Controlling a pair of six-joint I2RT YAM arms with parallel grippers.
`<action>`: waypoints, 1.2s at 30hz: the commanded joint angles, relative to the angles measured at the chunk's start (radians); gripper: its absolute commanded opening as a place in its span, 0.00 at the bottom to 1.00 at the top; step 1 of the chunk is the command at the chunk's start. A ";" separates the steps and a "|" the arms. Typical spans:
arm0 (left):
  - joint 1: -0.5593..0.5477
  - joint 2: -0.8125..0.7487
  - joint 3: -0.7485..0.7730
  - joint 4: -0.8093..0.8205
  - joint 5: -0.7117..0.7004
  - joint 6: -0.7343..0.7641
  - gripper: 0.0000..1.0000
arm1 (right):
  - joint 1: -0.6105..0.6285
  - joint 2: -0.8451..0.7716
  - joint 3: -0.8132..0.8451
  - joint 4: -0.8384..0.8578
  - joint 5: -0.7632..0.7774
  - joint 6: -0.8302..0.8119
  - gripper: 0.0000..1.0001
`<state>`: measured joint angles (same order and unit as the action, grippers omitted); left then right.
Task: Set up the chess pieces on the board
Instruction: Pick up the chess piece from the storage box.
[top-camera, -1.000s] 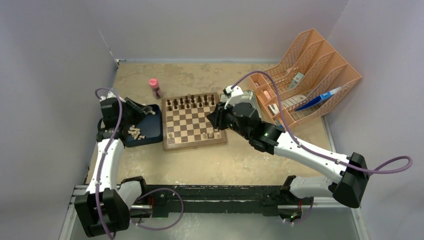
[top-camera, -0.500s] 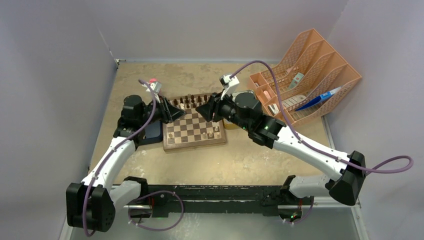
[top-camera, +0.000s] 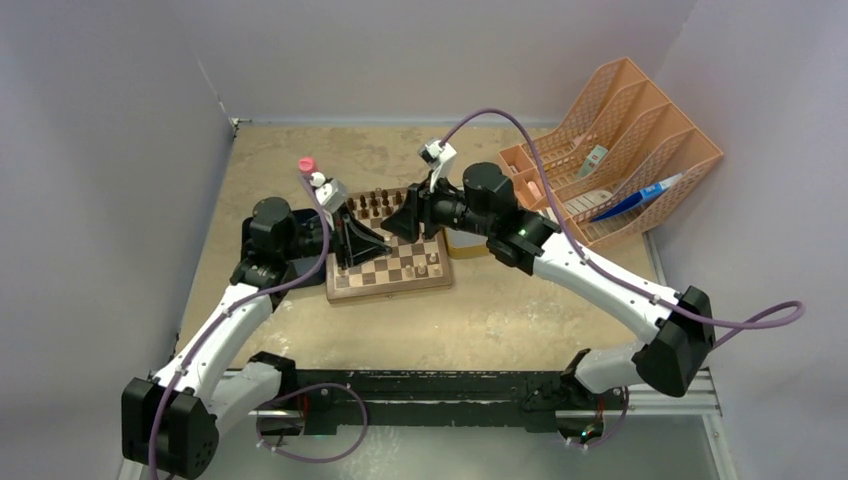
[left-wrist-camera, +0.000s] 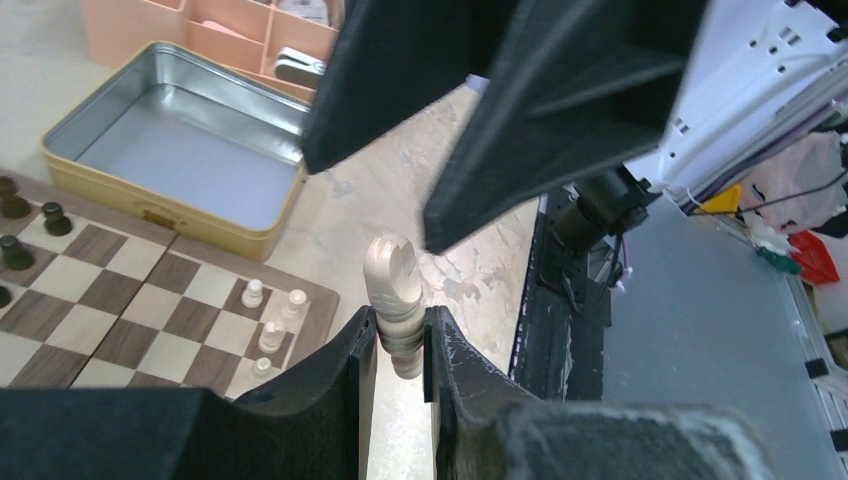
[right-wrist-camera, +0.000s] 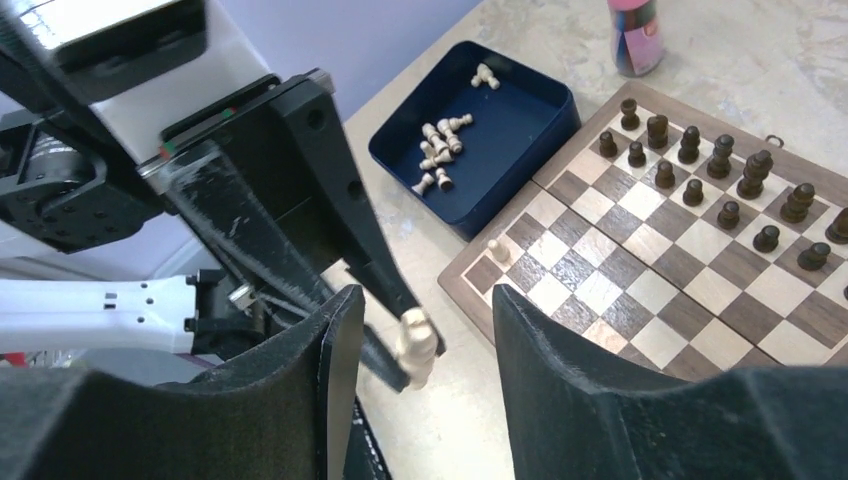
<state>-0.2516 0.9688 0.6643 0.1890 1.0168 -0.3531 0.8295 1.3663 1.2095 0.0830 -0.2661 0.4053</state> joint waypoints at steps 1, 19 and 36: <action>-0.032 0.004 -0.010 0.076 0.063 0.043 0.00 | -0.029 0.031 0.084 -0.043 -0.102 -0.019 0.50; -0.044 0.011 0.014 0.023 0.023 0.101 0.00 | -0.036 0.048 0.058 -0.078 -0.141 -0.008 0.43; -0.044 0.020 0.002 0.052 0.041 0.099 0.00 | -0.043 0.081 0.041 -0.112 -0.243 -0.046 0.26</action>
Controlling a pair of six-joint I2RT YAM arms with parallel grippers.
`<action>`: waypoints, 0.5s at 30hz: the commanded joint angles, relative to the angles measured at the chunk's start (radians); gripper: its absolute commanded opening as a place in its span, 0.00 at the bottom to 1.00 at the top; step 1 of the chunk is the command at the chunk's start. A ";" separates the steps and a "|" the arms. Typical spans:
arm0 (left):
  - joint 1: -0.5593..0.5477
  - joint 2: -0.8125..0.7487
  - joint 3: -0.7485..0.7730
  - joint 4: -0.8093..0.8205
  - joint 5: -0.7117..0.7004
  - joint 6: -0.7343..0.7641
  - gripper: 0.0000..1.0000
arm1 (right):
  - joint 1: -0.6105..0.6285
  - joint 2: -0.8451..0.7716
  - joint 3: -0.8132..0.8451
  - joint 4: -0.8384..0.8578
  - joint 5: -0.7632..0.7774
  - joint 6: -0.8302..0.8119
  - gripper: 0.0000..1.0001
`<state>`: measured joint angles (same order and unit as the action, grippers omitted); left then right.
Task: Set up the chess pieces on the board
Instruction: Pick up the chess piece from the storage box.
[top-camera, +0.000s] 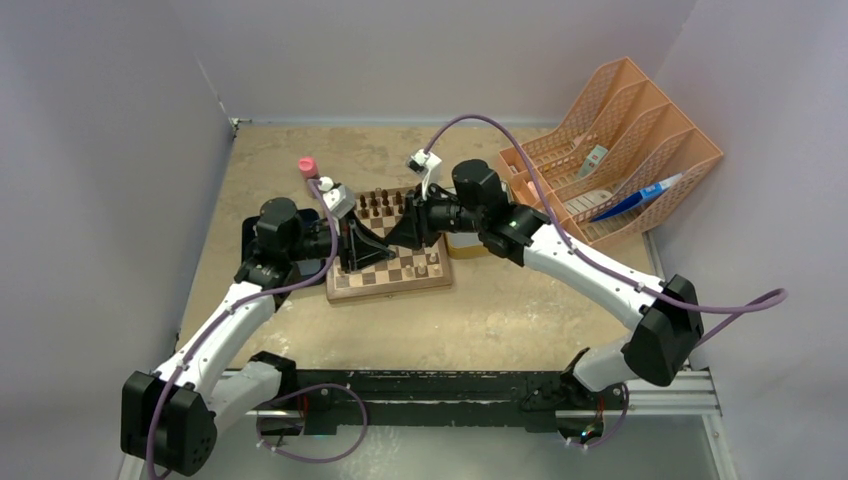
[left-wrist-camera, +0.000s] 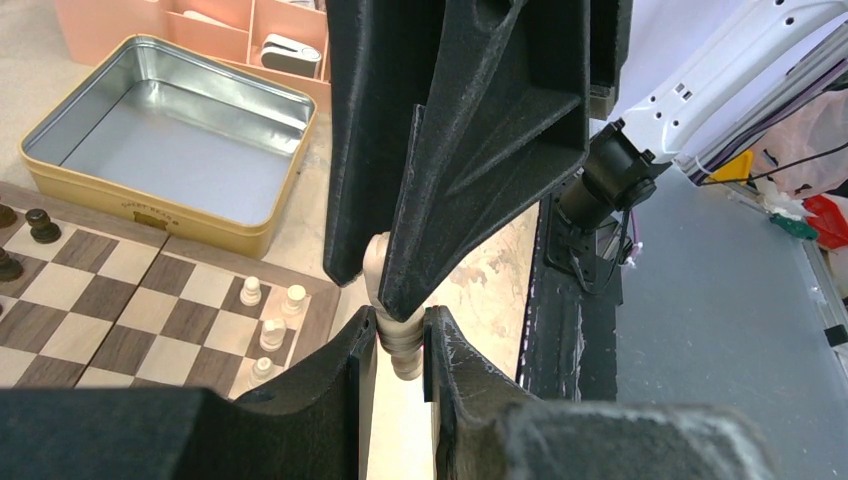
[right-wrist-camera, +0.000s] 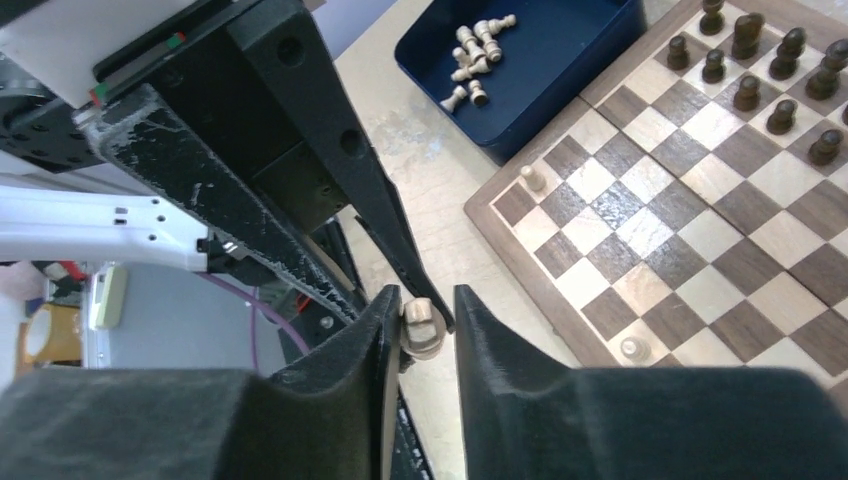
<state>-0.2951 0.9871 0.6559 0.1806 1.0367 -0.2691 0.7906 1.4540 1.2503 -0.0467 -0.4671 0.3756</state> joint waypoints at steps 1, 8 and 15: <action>-0.001 -0.001 0.008 0.060 0.017 0.017 0.00 | -0.004 -0.011 0.000 0.016 -0.038 -0.015 0.20; 0.001 0.010 0.101 -0.129 -0.167 0.007 0.25 | -0.015 -0.073 -0.009 0.075 0.037 0.033 0.02; 0.001 -0.020 0.163 -0.114 -0.158 -0.237 0.53 | -0.030 -0.161 -0.084 0.212 0.132 0.154 0.00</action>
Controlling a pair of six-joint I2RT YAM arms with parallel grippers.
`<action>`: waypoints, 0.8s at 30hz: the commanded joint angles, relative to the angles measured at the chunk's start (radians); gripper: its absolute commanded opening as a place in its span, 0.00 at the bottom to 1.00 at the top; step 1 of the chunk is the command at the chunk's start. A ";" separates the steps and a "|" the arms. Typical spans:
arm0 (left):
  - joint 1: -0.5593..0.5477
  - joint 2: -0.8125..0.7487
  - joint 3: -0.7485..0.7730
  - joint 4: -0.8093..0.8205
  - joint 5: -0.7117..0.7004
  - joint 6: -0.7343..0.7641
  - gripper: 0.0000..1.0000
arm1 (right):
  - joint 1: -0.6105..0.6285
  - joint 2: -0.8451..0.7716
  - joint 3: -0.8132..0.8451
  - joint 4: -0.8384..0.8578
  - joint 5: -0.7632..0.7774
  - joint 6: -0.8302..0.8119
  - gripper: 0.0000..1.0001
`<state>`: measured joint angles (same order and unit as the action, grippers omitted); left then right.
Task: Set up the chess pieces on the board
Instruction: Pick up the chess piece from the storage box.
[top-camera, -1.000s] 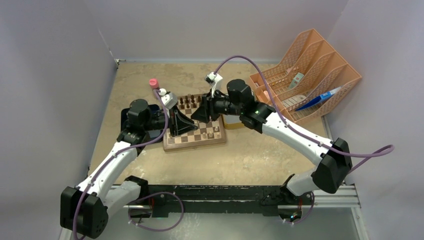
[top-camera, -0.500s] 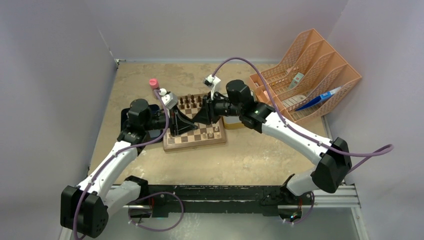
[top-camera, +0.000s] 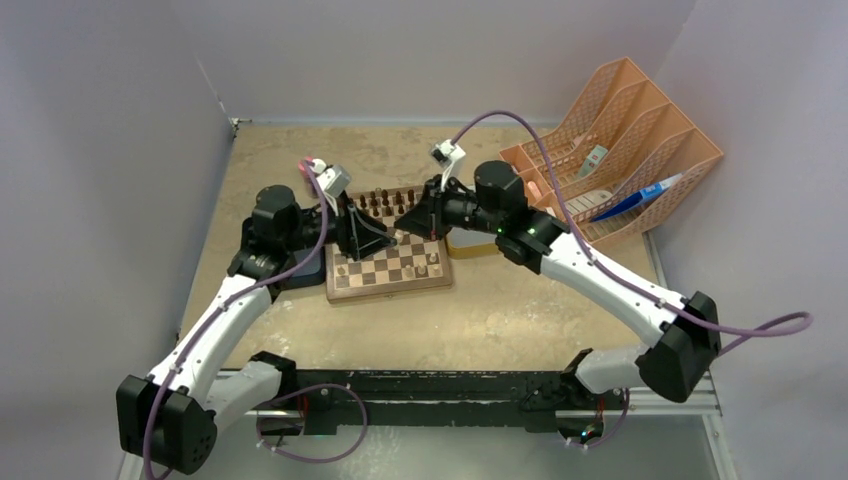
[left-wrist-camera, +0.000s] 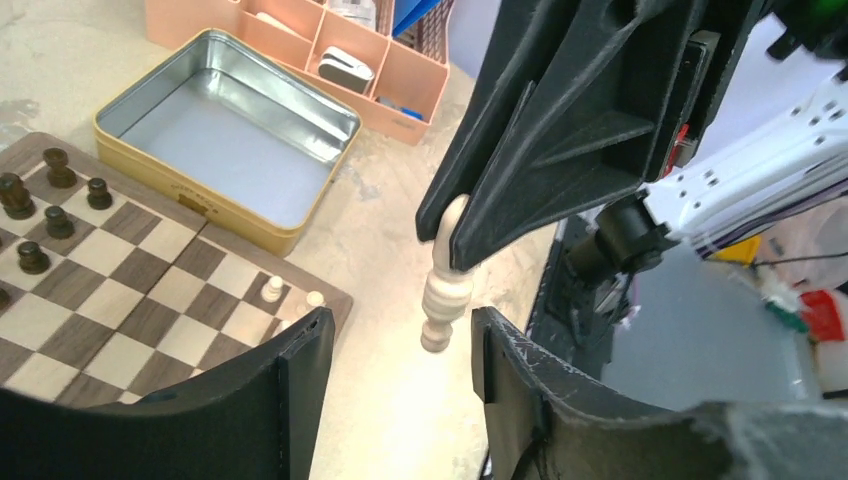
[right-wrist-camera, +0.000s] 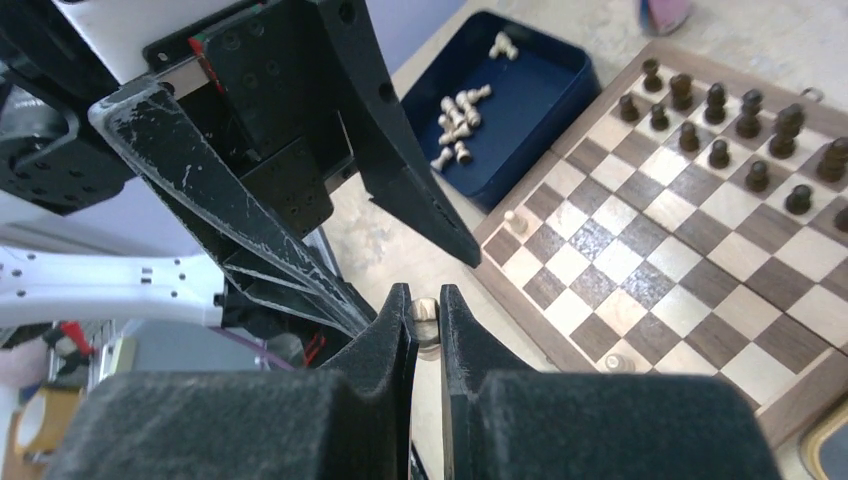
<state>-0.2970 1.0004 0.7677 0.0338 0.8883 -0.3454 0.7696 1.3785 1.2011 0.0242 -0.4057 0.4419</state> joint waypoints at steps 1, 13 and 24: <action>0.002 -0.042 0.047 0.057 -0.003 -0.215 0.53 | -0.010 -0.106 -0.051 0.168 0.091 0.114 0.00; 0.002 -0.117 -0.151 0.624 -0.089 -0.964 0.55 | -0.012 -0.279 -0.313 0.634 0.244 0.462 0.00; 0.001 -0.077 -0.171 0.819 -0.150 -1.122 0.54 | -0.012 -0.289 -0.457 0.938 0.322 0.690 0.00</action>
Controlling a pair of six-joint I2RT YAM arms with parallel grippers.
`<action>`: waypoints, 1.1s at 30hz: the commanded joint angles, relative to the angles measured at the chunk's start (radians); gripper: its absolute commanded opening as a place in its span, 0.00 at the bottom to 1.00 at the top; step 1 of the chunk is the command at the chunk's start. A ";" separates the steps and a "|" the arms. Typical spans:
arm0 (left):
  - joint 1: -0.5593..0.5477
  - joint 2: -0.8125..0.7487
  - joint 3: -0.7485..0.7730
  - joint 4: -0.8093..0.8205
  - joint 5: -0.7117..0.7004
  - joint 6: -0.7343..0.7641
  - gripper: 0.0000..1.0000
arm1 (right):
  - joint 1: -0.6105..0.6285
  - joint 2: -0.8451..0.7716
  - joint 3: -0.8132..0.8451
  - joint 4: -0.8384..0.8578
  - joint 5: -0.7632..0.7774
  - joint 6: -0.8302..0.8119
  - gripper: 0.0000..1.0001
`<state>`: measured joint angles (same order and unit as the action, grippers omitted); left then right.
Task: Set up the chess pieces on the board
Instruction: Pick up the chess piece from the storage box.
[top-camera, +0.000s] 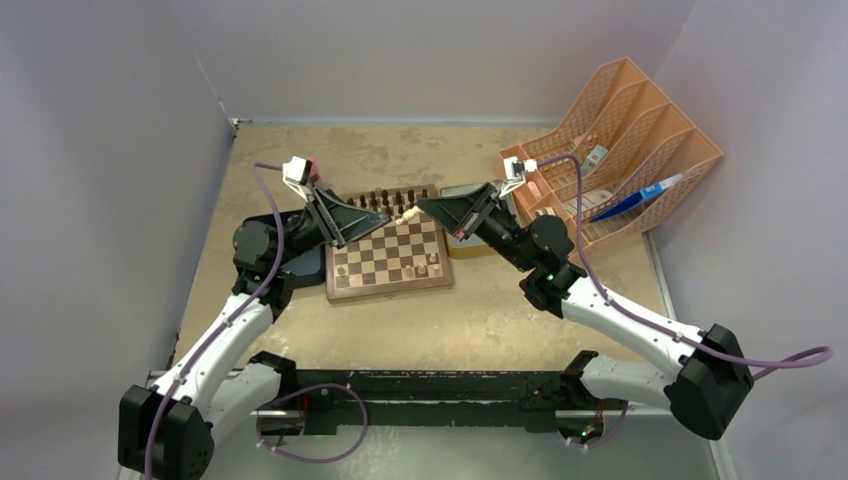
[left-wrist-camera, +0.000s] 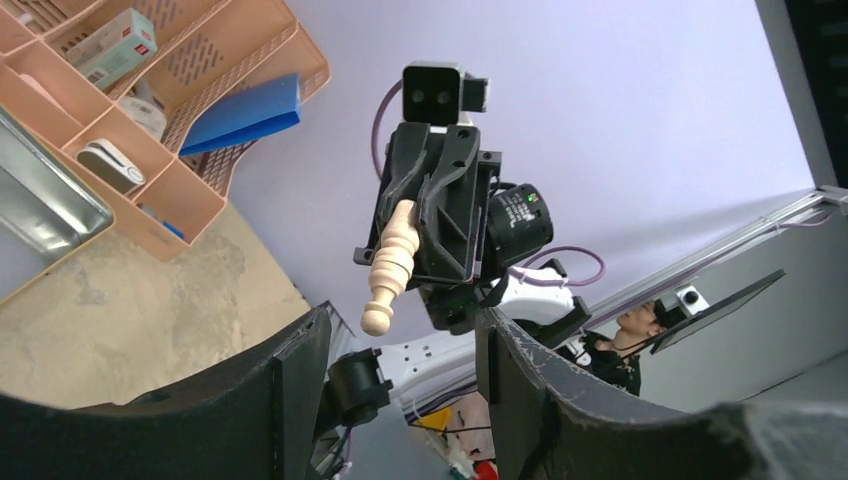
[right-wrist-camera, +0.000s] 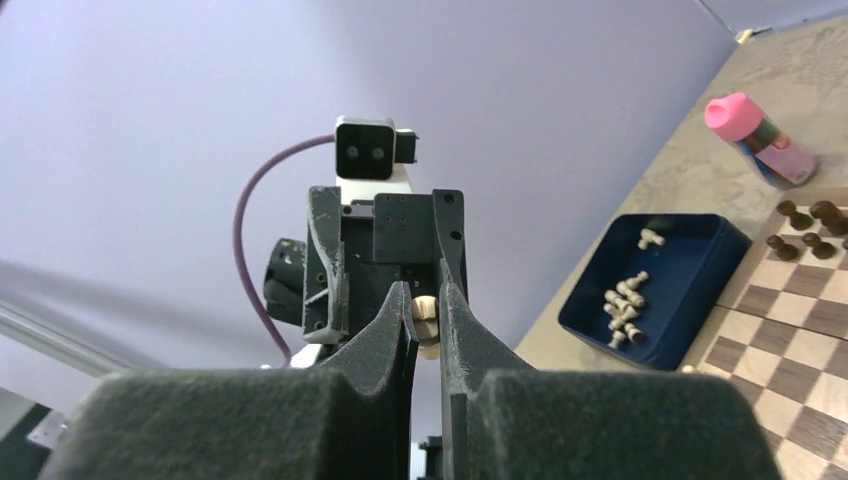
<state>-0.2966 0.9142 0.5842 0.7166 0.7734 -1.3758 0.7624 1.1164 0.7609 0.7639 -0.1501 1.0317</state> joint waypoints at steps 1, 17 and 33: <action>0.001 0.011 0.016 0.123 -0.040 -0.093 0.53 | -0.005 -0.025 -0.021 0.215 0.075 0.107 0.00; -0.001 0.032 -0.020 0.101 -0.077 -0.148 0.48 | -0.004 0.095 0.003 0.335 0.059 0.178 0.00; -0.003 0.060 -0.052 0.126 -0.110 -0.191 0.37 | -0.003 0.154 0.014 0.347 0.057 0.173 0.00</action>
<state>-0.2970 0.9794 0.5385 0.7910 0.6952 -1.5536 0.7601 1.2762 0.7345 1.0489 -0.0963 1.2045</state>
